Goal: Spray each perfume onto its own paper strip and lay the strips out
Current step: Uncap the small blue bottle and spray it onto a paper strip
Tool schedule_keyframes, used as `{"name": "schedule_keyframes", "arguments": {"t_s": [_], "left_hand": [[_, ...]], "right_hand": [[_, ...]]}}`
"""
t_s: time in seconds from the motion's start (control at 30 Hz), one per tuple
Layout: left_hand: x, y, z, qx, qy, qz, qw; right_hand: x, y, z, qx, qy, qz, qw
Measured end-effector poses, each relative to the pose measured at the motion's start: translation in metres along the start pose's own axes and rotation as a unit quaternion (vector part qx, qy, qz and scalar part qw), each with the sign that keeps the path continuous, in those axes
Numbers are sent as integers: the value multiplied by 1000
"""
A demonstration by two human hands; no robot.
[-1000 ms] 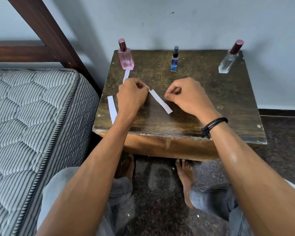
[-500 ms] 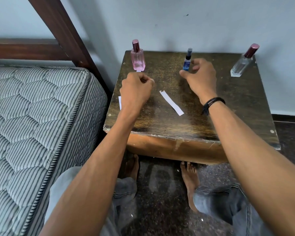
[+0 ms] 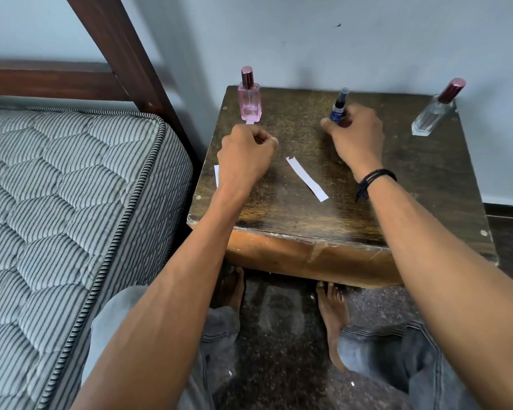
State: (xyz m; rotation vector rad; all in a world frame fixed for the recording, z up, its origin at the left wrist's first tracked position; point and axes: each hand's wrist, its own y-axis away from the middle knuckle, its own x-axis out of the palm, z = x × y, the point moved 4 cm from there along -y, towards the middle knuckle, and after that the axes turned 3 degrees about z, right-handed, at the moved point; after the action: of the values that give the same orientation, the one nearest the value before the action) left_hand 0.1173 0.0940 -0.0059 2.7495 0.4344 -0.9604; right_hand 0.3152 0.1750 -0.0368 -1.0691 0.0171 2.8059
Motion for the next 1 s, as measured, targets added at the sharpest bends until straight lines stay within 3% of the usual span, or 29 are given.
{"name": "schedule_keyframes", "arguments": {"t_s": [0.2, 0.37, 0.5, 0.6, 1.0], "left_hand": [[1, 0, 0, 23, 28, 6, 999], [-3, 2, -6, 57, 176, 5, 983], [-3, 7, -13, 78, 287, 60, 953], [1, 9, -17, 107, 287, 104, 946], [6, 5, -17, 113, 292, 110, 943]], "right_hand": [[-7, 29, 10, -35, -19, -3, 999], [-15, 60, 15, -40, -23, 36, 998], [-17, 75, 25, -76, -14, 51, 996], [-15, 76, 35, -115, -11, 68, 991], [-7, 80, 41, -167, -3, 96, 981]]}}
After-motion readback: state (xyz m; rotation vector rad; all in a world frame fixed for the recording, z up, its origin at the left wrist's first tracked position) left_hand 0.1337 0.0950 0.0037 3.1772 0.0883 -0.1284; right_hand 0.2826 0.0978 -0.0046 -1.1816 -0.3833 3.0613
